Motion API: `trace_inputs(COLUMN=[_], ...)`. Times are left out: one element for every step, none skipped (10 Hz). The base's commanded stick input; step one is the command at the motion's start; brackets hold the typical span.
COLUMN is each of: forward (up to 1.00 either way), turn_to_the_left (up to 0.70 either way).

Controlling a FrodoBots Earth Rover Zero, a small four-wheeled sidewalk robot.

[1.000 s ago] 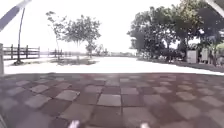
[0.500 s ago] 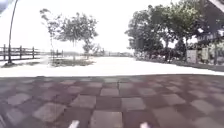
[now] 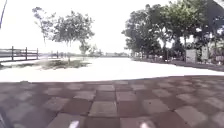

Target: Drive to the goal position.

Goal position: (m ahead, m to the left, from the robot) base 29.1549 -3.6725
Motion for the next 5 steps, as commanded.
trace_inputs(forward=[1.0, 1.0, 1.0, 1.0, 1.0], turn_to_the_left=[0.0, 0.0, 0.0, 0.0, 0.0])
